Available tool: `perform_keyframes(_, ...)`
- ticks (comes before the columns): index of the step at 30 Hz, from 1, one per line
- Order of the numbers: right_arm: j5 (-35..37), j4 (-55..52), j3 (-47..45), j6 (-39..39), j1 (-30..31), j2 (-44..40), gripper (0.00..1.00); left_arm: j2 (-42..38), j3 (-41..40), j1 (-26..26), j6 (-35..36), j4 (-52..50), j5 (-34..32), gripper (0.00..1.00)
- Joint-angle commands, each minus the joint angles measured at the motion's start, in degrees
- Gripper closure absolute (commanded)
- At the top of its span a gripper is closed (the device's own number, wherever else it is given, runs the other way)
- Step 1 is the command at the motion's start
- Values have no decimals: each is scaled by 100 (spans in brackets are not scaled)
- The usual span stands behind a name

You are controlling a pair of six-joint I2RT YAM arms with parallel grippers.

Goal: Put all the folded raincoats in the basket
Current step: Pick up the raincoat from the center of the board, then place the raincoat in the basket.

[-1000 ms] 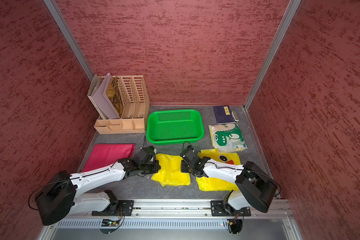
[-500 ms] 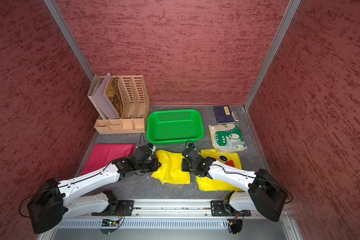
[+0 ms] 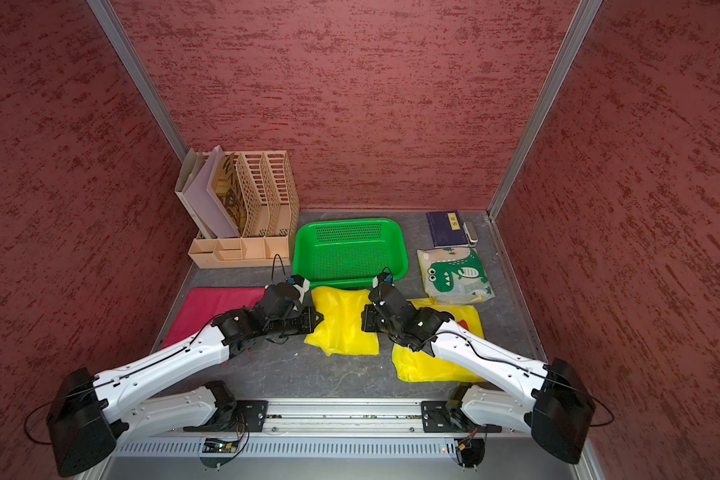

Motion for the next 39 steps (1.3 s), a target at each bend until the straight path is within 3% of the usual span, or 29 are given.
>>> perform_keyframes(1,84,-315,357,-178,76,-22,100,-1,405,-31,150,-8,-149,100)
perform_keyframes(20,290,-1208,2077,-874,-176,533,100,604,1884,306,569,-359,-126,100)
perform_keyframes(32,-502,-1000,2971,-1449,-1136,1489,100,1449,2511,1034,944,-6,600,100)
perform_keyframes(39,-1181,-729,3494,-1724,-1805,2393,100,2325,3073,1643,1151,266,1187,100)
